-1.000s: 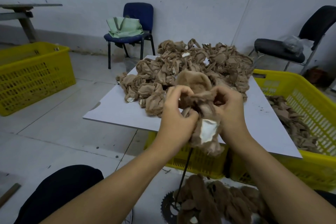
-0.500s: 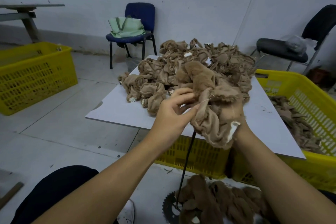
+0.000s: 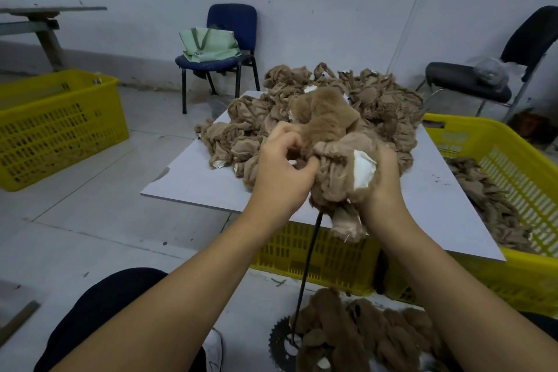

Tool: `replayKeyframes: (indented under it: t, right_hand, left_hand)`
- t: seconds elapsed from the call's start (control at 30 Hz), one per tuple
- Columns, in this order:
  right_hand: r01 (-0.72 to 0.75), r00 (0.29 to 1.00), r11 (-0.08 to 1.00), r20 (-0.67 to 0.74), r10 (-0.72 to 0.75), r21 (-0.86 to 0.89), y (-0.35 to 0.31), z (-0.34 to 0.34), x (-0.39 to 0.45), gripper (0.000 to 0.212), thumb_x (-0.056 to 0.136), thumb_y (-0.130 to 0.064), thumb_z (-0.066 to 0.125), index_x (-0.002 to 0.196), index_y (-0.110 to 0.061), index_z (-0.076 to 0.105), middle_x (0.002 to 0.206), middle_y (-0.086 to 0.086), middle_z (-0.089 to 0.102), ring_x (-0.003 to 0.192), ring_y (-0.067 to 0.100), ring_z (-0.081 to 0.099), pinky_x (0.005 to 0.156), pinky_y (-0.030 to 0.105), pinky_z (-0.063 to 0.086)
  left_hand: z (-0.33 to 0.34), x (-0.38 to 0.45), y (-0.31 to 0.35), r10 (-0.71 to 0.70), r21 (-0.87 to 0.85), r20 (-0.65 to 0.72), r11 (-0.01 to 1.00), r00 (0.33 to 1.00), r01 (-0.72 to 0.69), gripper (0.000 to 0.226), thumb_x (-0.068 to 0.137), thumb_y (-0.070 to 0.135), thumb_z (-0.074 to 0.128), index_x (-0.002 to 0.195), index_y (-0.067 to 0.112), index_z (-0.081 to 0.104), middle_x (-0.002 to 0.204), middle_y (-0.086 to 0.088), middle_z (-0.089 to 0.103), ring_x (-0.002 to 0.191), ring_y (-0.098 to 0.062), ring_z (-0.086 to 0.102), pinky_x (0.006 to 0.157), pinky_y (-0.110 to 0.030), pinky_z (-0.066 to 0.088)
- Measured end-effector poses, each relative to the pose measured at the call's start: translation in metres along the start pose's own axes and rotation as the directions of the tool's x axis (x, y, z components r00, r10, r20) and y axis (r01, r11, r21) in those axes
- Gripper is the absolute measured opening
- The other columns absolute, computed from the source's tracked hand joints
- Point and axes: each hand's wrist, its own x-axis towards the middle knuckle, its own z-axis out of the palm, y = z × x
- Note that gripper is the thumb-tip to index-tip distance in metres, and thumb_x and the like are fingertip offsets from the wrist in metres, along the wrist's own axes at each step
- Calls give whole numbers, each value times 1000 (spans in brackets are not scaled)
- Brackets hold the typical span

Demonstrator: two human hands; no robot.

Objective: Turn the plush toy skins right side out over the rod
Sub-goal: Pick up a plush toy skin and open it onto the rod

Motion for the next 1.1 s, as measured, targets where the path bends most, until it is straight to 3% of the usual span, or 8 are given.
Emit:
replayKeyframes:
  t: [0.2, 0.3, 0.43, 0.53, 0.63, 0.8, 0.97, 1.1]
  right_hand:
    - [218, 976, 955, 49, -213, -200, 3, 8, 1, 9, 90, 13, 57, 87, 7, 62, 79, 20, 65, 73, 10, 57, 63, 20, 50]
    - [289, 957, 925, 99, -273, -247, 6, 6, 4, 19, 86, 10, 62, 87, -8, 68, 75, -9, 69, 71, -2, 60, 62, 11, 47]
    - [262, 959, 923, 187, -215, -282, 6, -9, 14, 3, 87, -18, 69, 85, -17, 70, 79, -3, 68, 76, 9, 64, 66, 24, 51]
    - [113, 959, 975, 277, -57, -190, 3, -17, 20, 22, 94, -38, 62, 90, -23, 77, 92, 1, 74, 89, 19, 70, 73, 27, 55]
    - [15, 959, 984, 280, 36, -175, 1, -22, 23, 21, 91, -29, 68, 85, -12, 78, 89, 14, 74, 85, 26, 70, 72, 33, 58]
    - [77, 973, 931, 232, 8, -356, 3, -22, 20, 11, 84, -3, 76, 83, 6, 71, 75, 19, 71, 70, 23, 68, 65, 35, 57]
    - [172, 981, 906, 154, -120, -387, 3, -18, 16, 13, 77, 3, 80, 88, 1, 74, 89, 21, 72, 81, 24, 68, 72, 41, 58]
    - [107, 994, 971, 3, -109, -214, 2, -14, 18, 9, 83, 17, 61, 83, 11, 67, 80, 12, 62, 68, 15, 64, 60, 28, 54]
  left_hand:
    - [7, 8, -11, -19, 5, -105, 1000, 994, 20, 18, 85, -2, 68, 79, -9, 53, 80, -24, 56, 76, -41, 53, 66, -57, 46]
    - [10, 10, -10, -85, -18, -112, 996, 990, 83, 21, 85, 3, 73, 77, -6, 55, 77, -23, 59, 72, -38, 55, 65, -55, 49]
    - [6, 14, -9, -113, -114, -19, 987, 993, 110, 24, 83, -6, 73, 73, 9, 56, 66, 9, 58, 57, 2, 54, 51, -17, 46]
    - [-3, 17, -13, -115, -127, 59, 984, 992, 121, 16, 84, -1, 77, 89, 0, 62, 84, -8, 67, 76, -19, 67, 63, -31, 56]
    - [-5, 17, -14, -79, -89, 142, 992, 987, 93, 17, 84, -3, 75, 96, 3, 65, 95, -11, 68, 89, -32, 66, 75, -44, 58]
    - [-6, 12, -15, 2, -28, 199, 1000, 980, 4, 10, 80, -12, 68, 86, -8, 60, 86, -24, 60, 84, -40, 57, 73, -53, 48]
    - [-5, 5, 0, -99, -203, 301, 965, 949, 165, 15, 78, 8, 52, 66, 6, 43, 65, -3, 37, 61, -11, 36, 55, -21, 31]
    - [-1, -2, 2, -70, -231, 403, 957, 912, 175, 21, 94, 10, 65, 74, 11, 59, 75, 5, 55, 72, -9, 55, 63, -20, 45]
